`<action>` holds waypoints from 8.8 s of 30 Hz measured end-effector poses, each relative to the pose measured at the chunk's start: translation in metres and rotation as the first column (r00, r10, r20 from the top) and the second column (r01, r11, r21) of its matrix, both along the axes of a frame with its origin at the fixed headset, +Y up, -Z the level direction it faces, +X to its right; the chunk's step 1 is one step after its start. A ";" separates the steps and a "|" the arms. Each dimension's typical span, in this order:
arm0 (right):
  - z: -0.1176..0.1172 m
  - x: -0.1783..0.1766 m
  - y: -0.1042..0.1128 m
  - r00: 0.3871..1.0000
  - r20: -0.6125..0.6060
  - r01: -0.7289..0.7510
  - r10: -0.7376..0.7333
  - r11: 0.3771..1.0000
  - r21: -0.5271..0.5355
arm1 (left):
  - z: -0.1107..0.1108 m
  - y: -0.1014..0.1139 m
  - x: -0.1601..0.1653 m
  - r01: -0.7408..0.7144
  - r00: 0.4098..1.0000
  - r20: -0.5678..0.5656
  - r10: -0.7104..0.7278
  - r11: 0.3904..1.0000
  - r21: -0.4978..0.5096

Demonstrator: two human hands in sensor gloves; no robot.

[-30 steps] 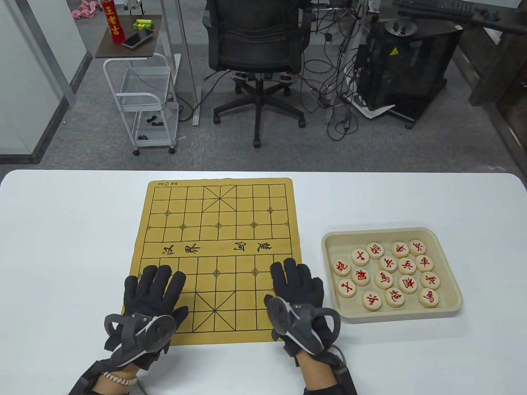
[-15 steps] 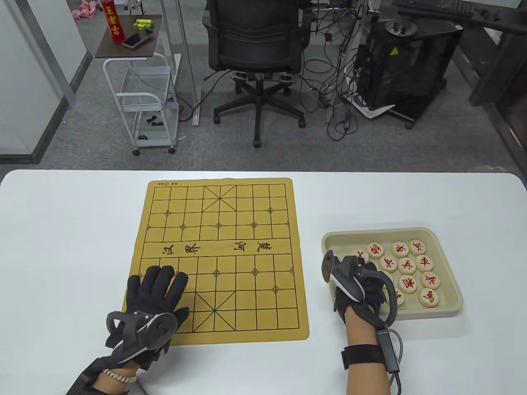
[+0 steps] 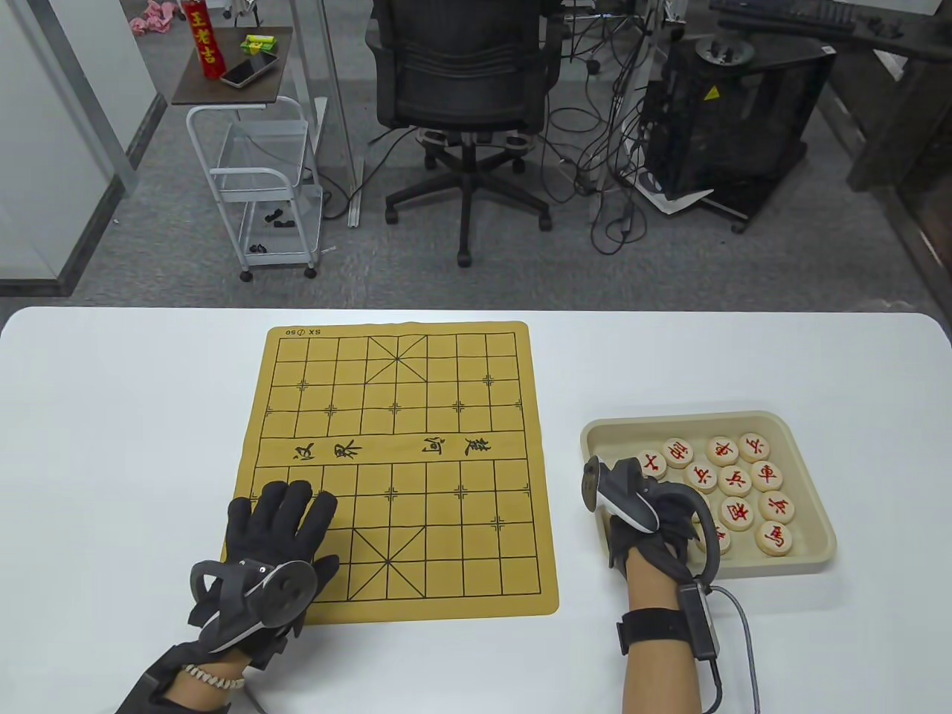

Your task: Set up Chinese chess pieces

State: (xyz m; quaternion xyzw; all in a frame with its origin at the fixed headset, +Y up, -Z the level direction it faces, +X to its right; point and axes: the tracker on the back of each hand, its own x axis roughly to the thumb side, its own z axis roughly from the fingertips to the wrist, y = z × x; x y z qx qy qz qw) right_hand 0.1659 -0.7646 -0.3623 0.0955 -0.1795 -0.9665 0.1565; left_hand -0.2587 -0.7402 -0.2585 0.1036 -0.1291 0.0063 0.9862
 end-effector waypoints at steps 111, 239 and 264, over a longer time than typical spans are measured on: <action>-0.007 -0.002 0.040 0.985 0.145 0.046 -0.089 0.960 0.276 | 0.001 -0.006 0.003 0.032 0.999 0.021 -0.031 0.998 -0.061; -0.042 -0.102 -0.006 0.955 -0.079 0.295 -0.287 0.947 0.126 | -0.006 -0.015 -0.001 0.038 0.999 0.023 -0.035 0.987 -0.154; -0.071 0.022 -0.003 0.994 0.081 -0.086 0.071 0.975 0.207 | -0.008 -0.014 -0.016 0.001 0.999 -0.046 -0.009 0.986 -0.169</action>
